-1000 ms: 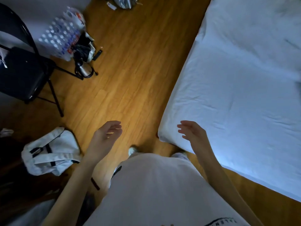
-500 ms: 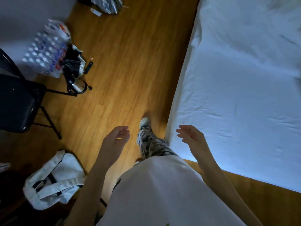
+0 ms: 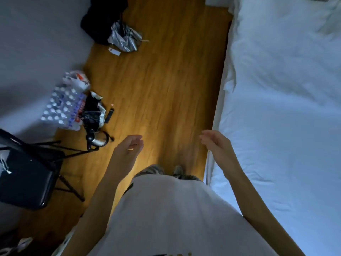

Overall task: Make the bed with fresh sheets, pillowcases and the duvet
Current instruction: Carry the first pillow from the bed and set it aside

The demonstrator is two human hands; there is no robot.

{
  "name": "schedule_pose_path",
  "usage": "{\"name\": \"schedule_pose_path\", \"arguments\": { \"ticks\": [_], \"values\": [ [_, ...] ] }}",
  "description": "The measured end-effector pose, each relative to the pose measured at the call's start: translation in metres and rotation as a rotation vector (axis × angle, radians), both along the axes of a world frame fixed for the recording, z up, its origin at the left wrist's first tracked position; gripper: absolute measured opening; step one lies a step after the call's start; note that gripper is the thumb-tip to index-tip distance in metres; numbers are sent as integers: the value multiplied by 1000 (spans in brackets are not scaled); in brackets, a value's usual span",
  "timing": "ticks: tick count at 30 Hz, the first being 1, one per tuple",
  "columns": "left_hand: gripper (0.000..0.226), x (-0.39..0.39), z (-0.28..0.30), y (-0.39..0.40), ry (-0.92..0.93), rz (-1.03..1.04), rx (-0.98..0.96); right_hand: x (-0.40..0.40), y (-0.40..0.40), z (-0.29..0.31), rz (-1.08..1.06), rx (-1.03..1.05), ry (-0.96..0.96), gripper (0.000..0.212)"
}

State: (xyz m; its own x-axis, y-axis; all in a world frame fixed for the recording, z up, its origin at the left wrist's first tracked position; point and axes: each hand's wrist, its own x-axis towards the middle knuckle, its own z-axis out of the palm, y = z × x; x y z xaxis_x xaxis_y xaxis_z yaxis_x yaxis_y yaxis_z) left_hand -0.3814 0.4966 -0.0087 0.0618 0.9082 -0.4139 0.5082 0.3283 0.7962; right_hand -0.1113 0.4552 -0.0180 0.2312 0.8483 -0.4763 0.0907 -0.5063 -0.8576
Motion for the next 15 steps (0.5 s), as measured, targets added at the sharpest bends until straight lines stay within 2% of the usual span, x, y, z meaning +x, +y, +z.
{"name": "schedule_pose_path", "arguments": {
  "ticks": [6, 11, 15],
  "values": [
    [17, 31, -14, 103, 0, -75, -73, 28, 84, -12, -76, -56, -18, 22],
    [14, 56, -33, 202, -21, -98, -109, 41, 164, -33, -86, -130, -9, 13],
    [14, 78, -52, 312, -42, -114, -114, 60, 263, -50, -112, -151, -94, 24]
  ]
}}
